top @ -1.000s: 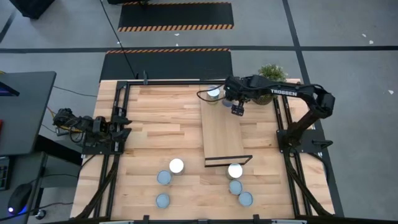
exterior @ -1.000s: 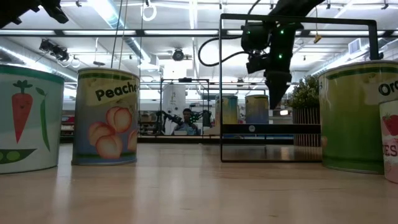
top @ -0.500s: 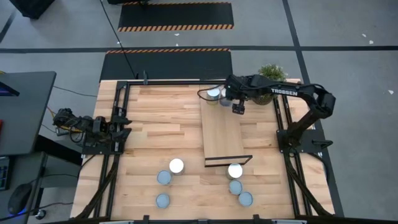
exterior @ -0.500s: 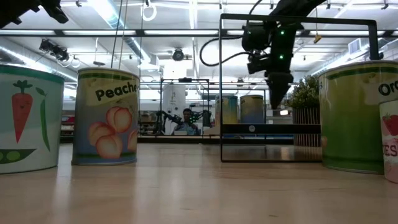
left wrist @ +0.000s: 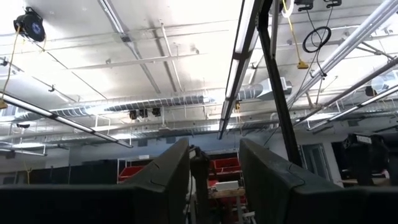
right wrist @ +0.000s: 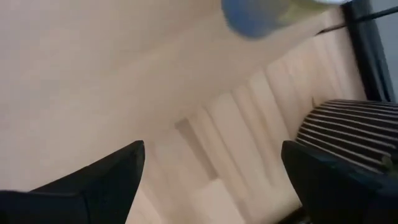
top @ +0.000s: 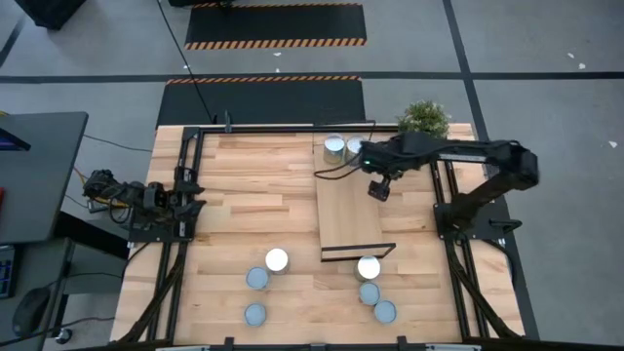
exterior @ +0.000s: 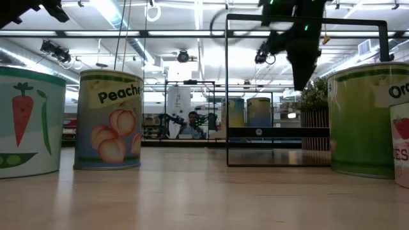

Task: Pick and place cans onto a shelf
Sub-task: Put the canned oranges on the shelf

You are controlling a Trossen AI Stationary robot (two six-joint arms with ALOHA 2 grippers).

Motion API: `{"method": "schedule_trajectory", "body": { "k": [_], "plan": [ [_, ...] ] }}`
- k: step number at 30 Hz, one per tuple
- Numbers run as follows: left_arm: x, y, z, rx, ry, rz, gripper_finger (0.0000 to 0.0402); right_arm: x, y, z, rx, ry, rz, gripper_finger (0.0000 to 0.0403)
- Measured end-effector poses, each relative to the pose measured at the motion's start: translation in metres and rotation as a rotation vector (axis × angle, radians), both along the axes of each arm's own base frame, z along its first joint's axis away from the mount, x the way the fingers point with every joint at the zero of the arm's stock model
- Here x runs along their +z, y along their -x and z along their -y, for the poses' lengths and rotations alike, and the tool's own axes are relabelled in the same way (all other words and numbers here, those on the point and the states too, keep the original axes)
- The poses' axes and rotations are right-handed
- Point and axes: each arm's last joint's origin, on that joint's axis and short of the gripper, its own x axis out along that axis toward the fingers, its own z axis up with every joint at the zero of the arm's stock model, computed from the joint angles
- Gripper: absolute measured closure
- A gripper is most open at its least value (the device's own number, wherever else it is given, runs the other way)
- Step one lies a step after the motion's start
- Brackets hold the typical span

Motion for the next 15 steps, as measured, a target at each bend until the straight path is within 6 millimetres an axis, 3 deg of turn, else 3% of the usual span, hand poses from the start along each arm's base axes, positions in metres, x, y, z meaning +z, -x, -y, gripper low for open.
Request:
{"method": "schedule_trajectory", "body": {
  "k": [5, 15],
  "plan": [
    [0.001, 0.001, 0.0, 0.013, -0.009, 0.013, 0.0253, 0.03, 0.012, -0.031, 0.014, 0.018, 0.254, 0.0018],
    [0.002, 0.002, -0.001, 0.112, -0.119, 0.02, 0.0253, 0.045, 0.005, -0.137, 0.511, -0.012, 0.791, 0.0018]
  ]
}}
